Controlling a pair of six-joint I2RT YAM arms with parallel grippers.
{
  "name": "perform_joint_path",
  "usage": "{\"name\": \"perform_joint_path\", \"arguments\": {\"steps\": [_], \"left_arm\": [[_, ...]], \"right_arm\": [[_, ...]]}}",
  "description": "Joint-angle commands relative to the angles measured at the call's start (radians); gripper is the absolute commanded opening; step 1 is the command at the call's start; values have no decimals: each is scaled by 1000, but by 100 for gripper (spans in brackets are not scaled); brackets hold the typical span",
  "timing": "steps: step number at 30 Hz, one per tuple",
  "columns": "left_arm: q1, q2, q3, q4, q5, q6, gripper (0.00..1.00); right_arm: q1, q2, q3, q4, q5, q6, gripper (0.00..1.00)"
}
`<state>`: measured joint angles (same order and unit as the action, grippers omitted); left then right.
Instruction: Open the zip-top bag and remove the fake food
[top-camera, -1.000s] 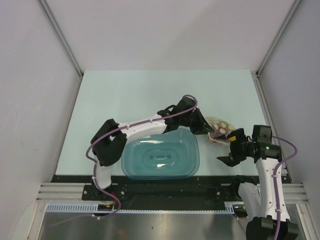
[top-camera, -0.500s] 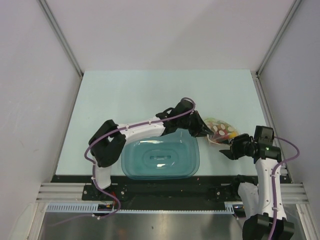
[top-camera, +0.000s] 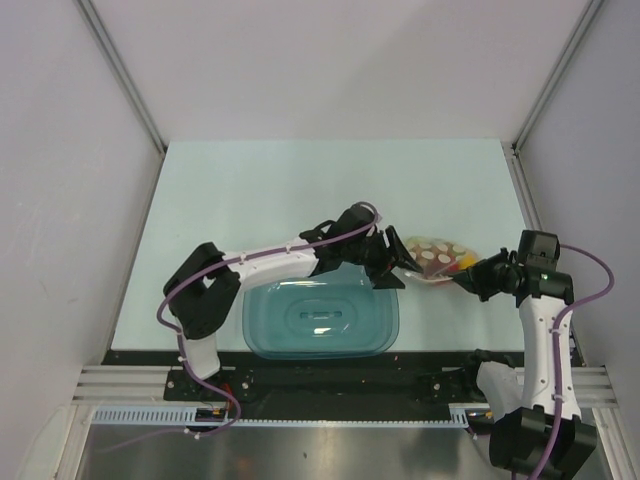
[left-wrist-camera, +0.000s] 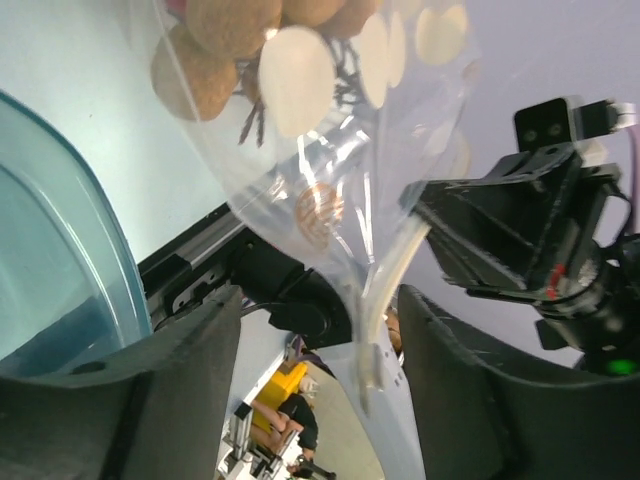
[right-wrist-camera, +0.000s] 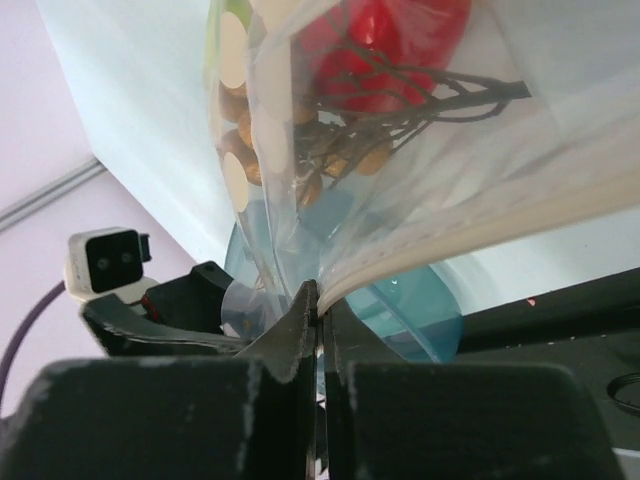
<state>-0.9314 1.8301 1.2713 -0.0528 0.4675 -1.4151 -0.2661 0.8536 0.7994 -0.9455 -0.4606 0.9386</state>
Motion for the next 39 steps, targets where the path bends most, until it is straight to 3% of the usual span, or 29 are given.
{"name": "perform_joint_path", "arguments": {"steps": [1, 8, 9, 14, 18, 24, 27, 28, 30, 32, 34, 39], "left_arm": [[32, -35, 13, 42, 52, -31, 69], [39, -22, 4, 50, 72, -42, 66], [43, -20, -3, 94, 77, -48, 58], [52, 20, 16, 125, 103, -47, 36], [54, 49, 52, 133, 114, -39, 2], [52, 51, 66, 171, 106, -68, 0], [49, 32, 45, 211, 83, -103, 0], [48, 28, 39, 221, 70, -125, 0], [33, 27, 17, 293, 62, -166, 0], [14, 35, -3, 405, 57, -252, 0], [2, 43, -13, 423, 56, -301, 0], [-27, -6, -47, 393, -21, -320, 0]], "right_arm": [[-4, -10, -11, 2, -32, -75, 0], [-4, -21, -35, 17, -58, -95, 0], [-4, -13, -29, 20, -64, -99, 0], [-4, 1, 1, 28, -66, -124, 0], [-4, 24, 38, 31, -59, -156, 0], [21, 160, 175, 45, 13, -224, 0], [24, 238, 230, 40, 16, -242, 17], [25, 255, 262, 6, 7, -245, 35], [44, 275, 291, -83, 26, -242, 57], [54, 236, 297, -136, 33, -216, 68], [59, 190, 284, -182, -16, -163, 77], [103, 11, 180, -181, -111, -28, 79]]}}
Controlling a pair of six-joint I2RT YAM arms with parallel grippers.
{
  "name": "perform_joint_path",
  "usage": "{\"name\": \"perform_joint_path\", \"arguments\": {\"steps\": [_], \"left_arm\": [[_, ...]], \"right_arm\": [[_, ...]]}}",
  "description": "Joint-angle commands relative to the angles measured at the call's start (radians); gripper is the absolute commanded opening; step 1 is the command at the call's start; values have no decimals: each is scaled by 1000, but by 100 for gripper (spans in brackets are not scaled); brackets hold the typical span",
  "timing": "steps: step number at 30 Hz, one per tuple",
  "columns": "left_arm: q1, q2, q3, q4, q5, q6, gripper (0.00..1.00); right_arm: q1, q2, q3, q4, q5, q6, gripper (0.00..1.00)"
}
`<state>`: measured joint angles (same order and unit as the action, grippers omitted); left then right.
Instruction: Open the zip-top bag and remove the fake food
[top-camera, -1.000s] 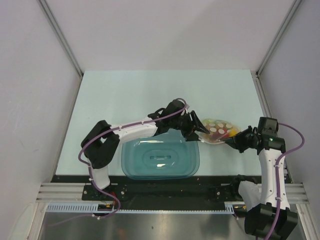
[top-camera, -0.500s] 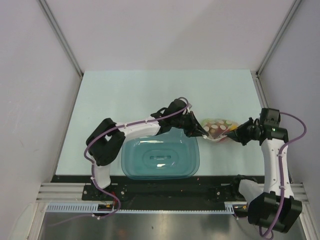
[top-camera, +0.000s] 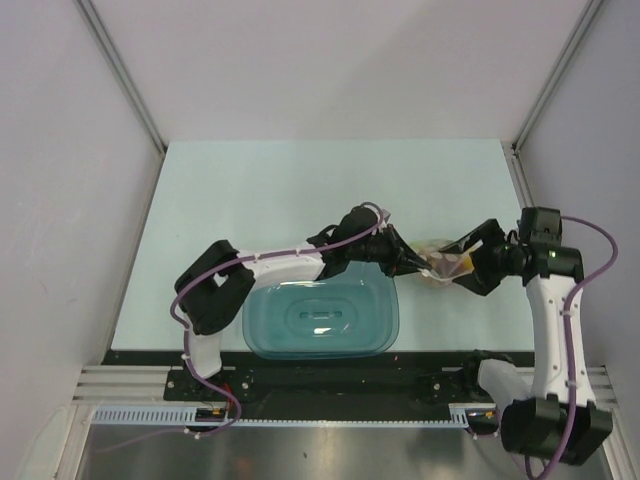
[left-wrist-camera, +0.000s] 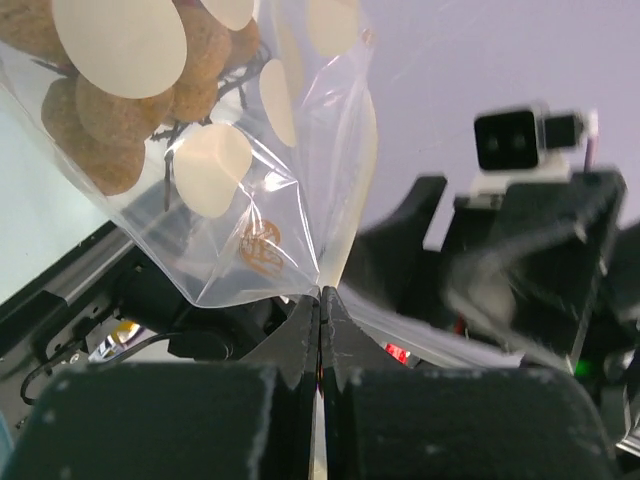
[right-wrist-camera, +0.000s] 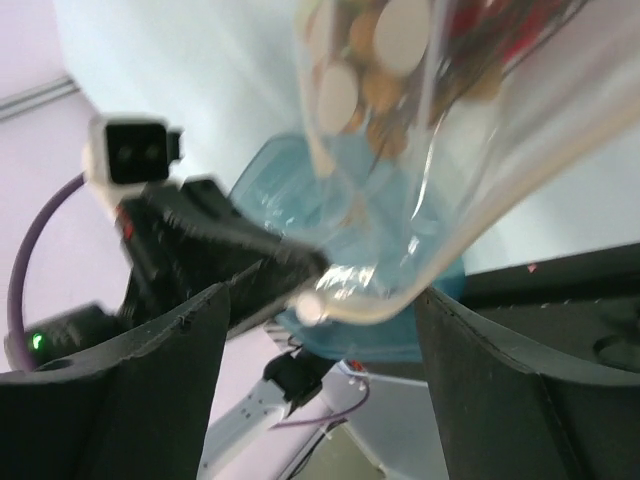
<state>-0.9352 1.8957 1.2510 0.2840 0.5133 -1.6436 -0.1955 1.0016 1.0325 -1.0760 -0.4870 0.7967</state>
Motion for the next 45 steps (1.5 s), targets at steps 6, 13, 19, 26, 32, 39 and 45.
{"name": "perform_joint_path", "arguments": {"steps": [6, 13, 19, 26, 32, 39, 45], "left_arm": [[-40, -121, -62, 11, -117, -113, 0], [-60, -118, -99, 60, -128, -173, 0], [-66, -132, -113, 64, -153, -179, 0], [-70, -130, -99, 52, -160, -185, 0], [-73, -141, -107, 24, -165, -188, 0], [-83, -149, -110, 26, -186, -205, 0], [-91, -144, -117, 37, -185, -217, 0]], "right_arm": [[99, -293, -245, 83, -114, 344, 59], [156, -392, -288, 145, -36, 438, 44], [159, -405, -299, 179, -21, 476, 44], [162, -432, -318, 177, -5, 492, 40], [163, -455, -351, 182, -2, 503, 40], [165, -472, -376, 217, 1, 529, 39], [168, -475, -382, 234, -1, 544, 36]]}}
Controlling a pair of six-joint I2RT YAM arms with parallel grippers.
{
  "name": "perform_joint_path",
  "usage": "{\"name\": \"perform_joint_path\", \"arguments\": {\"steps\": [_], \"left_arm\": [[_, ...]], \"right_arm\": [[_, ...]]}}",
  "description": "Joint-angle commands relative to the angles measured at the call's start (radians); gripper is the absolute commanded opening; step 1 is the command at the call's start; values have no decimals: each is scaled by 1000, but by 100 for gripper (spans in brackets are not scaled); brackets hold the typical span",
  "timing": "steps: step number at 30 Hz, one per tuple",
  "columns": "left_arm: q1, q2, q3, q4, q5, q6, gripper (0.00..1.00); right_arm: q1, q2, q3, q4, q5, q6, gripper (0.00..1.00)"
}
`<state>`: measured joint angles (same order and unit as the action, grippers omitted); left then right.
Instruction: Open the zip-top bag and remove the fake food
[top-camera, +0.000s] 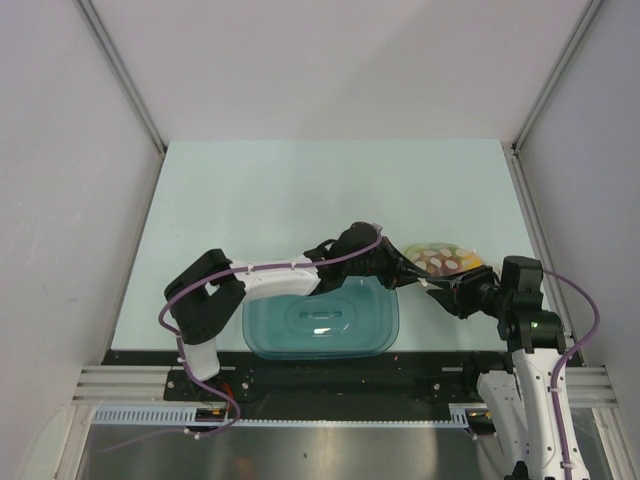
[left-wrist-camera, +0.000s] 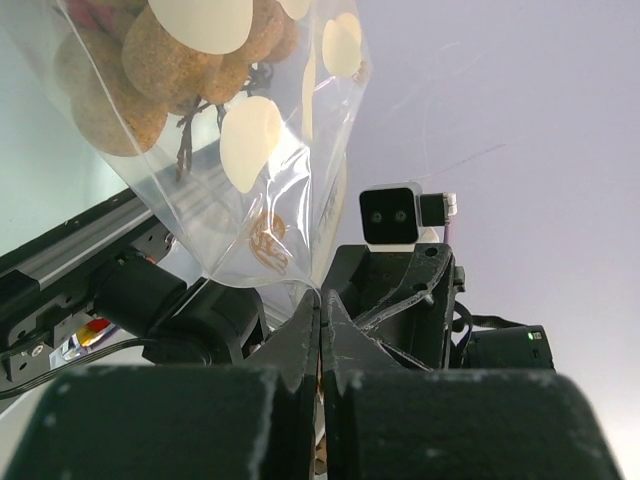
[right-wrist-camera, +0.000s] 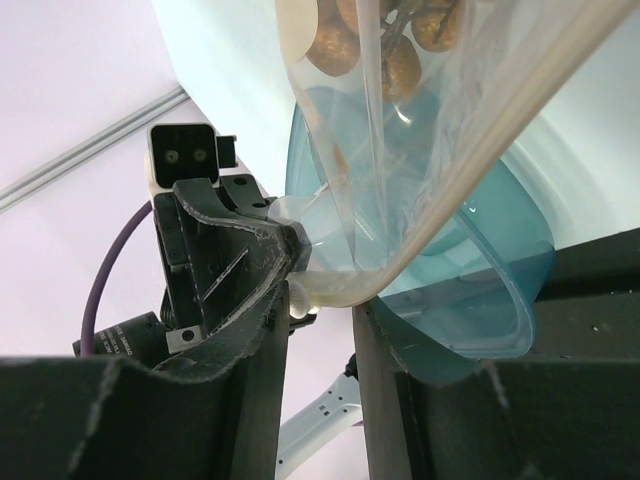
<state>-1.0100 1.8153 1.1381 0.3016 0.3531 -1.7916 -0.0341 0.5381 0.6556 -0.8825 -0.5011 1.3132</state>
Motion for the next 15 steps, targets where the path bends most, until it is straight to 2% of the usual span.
{"name": "perform_joint_path", "arguments": {"steps": [1, 15], "left_arm": [[-16, -65, -6, 18, -25, -69, 0], [-22, -63, -14, 14, -9, -83, 0]], "right_arm": [[7, -12, -7, 48, 13, 29, 36], [23, -9, -17, 82, 18, 38, 27]]}}
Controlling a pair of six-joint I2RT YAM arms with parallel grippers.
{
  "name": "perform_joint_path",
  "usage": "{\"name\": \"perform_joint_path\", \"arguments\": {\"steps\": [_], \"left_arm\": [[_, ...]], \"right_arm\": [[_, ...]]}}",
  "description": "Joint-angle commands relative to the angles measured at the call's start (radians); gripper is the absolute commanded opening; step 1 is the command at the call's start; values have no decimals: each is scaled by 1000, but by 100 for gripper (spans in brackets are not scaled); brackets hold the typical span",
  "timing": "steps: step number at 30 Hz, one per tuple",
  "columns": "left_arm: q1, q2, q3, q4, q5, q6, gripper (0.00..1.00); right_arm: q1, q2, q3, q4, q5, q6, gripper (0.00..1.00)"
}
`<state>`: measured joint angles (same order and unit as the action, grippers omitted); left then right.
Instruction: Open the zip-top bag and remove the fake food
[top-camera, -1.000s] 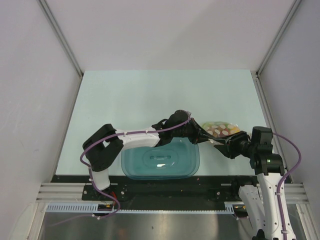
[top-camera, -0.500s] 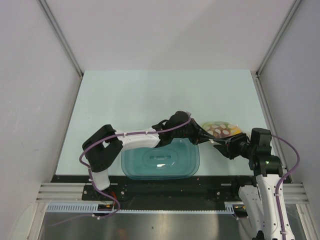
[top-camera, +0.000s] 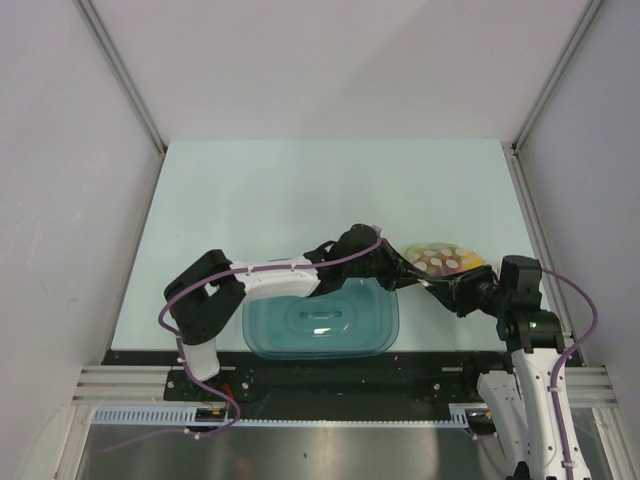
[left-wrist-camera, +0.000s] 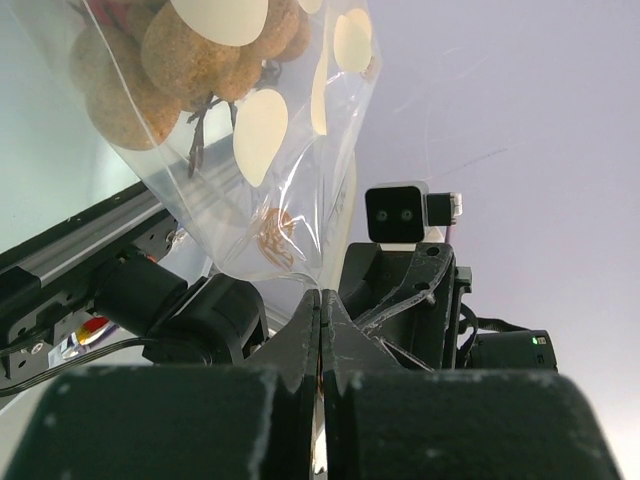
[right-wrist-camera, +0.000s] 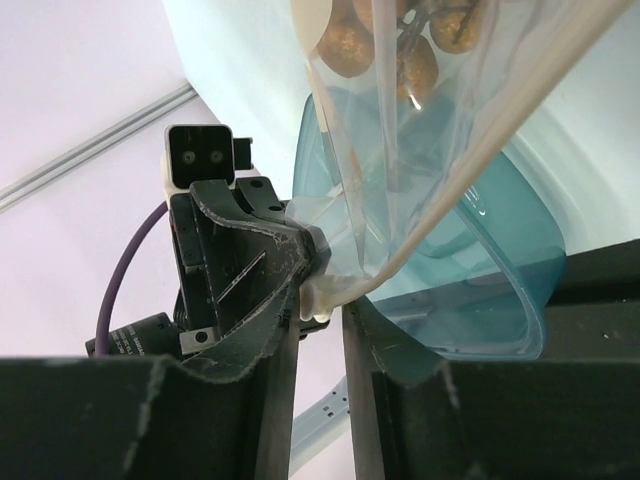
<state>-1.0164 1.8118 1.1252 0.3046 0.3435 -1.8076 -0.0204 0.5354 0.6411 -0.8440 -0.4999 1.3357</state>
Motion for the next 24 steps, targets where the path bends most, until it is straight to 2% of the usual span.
{"name": "perform_joint_path", "arguments": {"steps": [1, 6, 12, 17, 24], "left_arm": [[-16, -58, -1, 11, 0, -67, 0], [-16, -62, -13, 34, -1, -71, 0], [-16, -95, -73, 68, -26, -94, 0], [-8, -106, -100, 59, -43, -108, 0], [32, -114, -99, 47, -40, -90, 0]], "right_arm": [[10, -3, -3, 46, 17, 14, 27], [11, 3, 5, 43, 30, 0, 25], [10, 15, 29, 30, 58, -33, 1], [-16, 63, 87, -53, 96, -116, 0], [-180, 138, 187, -190, 106, -332, 0]]}}
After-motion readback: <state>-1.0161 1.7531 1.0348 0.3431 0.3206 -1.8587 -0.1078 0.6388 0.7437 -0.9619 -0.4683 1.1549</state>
